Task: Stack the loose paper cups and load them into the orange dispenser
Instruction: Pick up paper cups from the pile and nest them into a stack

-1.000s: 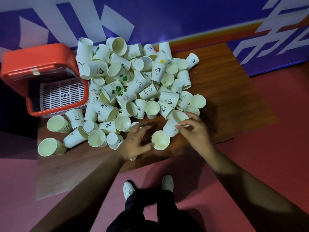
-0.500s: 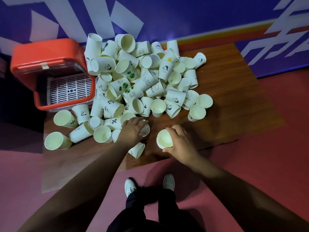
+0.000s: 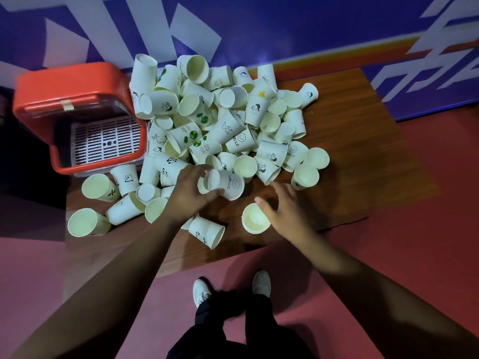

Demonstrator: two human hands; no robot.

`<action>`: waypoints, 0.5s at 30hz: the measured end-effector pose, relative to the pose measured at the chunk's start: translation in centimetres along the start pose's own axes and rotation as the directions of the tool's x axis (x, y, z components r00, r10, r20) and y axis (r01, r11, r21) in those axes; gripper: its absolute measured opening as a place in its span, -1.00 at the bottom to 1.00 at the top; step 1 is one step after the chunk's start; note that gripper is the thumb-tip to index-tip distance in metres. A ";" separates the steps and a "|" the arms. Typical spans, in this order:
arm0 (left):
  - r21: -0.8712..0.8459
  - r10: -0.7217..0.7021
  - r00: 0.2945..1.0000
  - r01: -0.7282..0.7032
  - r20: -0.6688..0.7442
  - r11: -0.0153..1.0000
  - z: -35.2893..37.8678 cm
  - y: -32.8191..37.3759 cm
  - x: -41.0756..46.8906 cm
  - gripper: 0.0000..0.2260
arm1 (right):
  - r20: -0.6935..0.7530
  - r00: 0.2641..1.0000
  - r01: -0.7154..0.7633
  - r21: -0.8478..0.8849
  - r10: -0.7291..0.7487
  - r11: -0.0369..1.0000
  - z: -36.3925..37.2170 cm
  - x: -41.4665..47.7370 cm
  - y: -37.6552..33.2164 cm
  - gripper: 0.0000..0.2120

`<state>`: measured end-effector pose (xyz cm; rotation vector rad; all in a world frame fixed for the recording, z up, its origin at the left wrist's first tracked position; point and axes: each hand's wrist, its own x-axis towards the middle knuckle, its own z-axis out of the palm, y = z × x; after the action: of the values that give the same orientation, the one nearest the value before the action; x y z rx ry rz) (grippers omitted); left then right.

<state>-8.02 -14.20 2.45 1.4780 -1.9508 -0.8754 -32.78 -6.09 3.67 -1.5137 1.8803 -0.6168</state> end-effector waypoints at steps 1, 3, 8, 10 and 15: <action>-0.161 -0.108 0.994 0.106 -0.003 0.981 -0.6 1.1 -0.1 -0.57 | -0.015 1.000 -0.019 0.096 0.021 0.995 -0.3 0.3 -0.9 -0.44; -0.454 -0.213 0.973 0.232 0.094 0.860 -1.1 3.1 -0.3 -0.59 | 0.041 0.997 -0.083 0.381 0.072 0.921 -1.0 0.9 -3.2 -0.70; -0.611 -0.138 0.960 0.262 0.242 0.747 -0.4 4.1 -1.3 -0.59 | 0.175 0.978 -0.206 0.682 0.117 0.702 -1.9 2.2 -5.5 -0.72; -0.559 -0.117 0.950 0.266 0.288 0.786 -0.6 3.2 -1.3 -0.57 | 0.141 0.985 -0.172 0.660 0.104 0.731 -2.3 2.3 -5.1 -0.71; -0.135 -0.271 0.960 0.279 0.077 0.951 -0.3 -1.2 -0.8 -0.36 | 0.096 0.995 -0.041 0.379 0.004 0.924 -3.5 1.2 -2.6 -0.49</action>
<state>-6.91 -13.73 1.71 1.6784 -1.7030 -1.1667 -33.67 -8.00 7.68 -1.2423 1.5914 -0.8320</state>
